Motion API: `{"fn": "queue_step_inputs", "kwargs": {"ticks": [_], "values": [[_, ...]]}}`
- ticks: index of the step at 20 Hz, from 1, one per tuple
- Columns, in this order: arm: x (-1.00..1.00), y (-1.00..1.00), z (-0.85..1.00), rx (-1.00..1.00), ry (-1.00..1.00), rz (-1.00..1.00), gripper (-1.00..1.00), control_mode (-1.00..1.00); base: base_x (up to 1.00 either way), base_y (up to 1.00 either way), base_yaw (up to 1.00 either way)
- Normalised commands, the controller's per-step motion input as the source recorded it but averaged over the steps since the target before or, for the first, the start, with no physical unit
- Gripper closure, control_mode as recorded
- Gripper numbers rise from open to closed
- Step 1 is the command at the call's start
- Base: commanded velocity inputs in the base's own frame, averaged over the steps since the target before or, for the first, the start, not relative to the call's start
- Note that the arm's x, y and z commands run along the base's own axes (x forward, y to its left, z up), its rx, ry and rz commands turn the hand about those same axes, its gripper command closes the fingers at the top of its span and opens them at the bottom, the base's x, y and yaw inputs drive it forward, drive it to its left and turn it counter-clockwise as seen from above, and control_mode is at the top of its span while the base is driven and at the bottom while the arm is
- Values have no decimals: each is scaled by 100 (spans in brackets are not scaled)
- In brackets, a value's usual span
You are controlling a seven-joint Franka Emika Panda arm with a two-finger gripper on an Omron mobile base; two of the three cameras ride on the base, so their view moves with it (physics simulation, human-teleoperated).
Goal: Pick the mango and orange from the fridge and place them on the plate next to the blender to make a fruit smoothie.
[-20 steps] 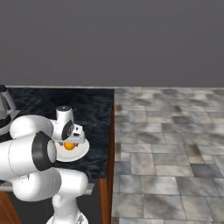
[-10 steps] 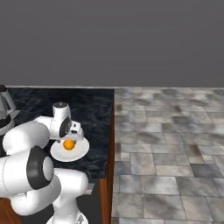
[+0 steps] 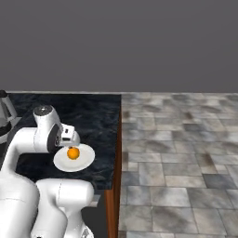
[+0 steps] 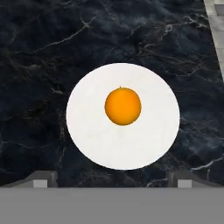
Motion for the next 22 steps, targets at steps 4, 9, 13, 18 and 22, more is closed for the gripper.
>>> {"fn": "queue_step_inputs", "kwargs": {"ticks": [4,9,13,18,22], "values": [[-100,-24,61,0,-15,0,-100,-100,0,0,0],[-100,-23,44,0,-13,1,-100,-100,0,0,0],[-100,-12,24,0,-15,1,-100,-100,0,0,0],[-40,0,0,0,-8,0,-100,100,-60,0,5],[0,0,0,0,0,0,-100,100,-100,0,54]]}}
